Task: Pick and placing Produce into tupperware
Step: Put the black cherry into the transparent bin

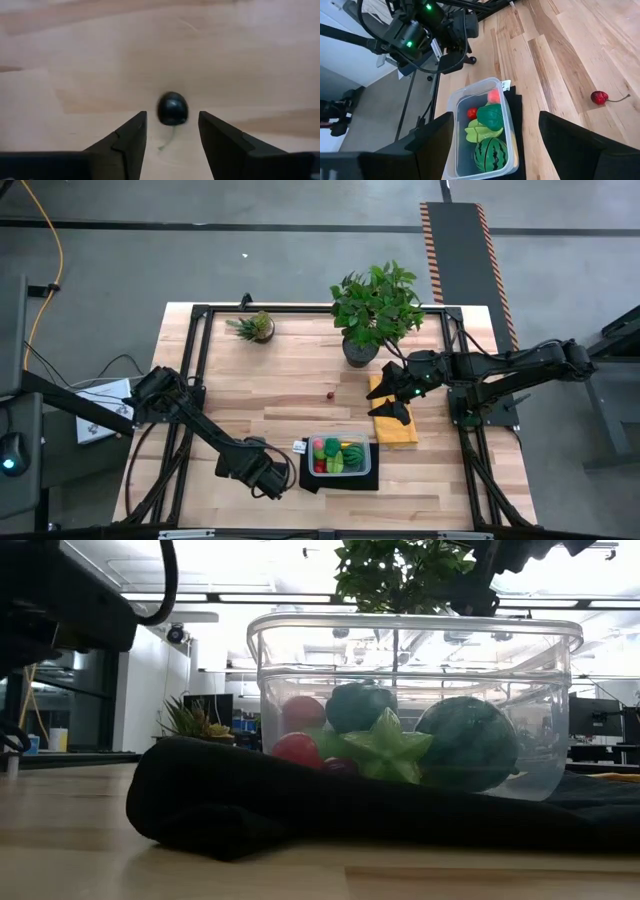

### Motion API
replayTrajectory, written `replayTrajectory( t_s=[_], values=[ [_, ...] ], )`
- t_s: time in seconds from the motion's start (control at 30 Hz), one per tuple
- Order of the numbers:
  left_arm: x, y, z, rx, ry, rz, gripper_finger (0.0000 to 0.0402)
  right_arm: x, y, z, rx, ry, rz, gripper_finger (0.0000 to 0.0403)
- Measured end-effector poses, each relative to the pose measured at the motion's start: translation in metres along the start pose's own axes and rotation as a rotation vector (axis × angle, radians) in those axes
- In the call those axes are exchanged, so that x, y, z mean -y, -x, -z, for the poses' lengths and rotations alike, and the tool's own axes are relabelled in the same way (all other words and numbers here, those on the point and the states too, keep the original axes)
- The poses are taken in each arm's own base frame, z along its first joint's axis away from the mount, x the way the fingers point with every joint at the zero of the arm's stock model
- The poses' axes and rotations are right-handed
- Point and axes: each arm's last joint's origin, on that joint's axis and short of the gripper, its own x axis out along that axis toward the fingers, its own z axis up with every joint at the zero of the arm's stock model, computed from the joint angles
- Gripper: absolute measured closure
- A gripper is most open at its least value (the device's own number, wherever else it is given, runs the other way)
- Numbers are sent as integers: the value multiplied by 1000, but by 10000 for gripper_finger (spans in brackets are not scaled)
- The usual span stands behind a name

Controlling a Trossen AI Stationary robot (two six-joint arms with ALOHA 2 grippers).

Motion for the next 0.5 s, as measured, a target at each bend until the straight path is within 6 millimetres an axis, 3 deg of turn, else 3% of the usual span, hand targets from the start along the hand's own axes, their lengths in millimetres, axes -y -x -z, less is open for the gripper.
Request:
replayTrajectory(
  t_s=[0.5],
  values=[
    [-1,-14,5,-9,-10,0,229,0,0,0,1,1,0,121]
  ],
)
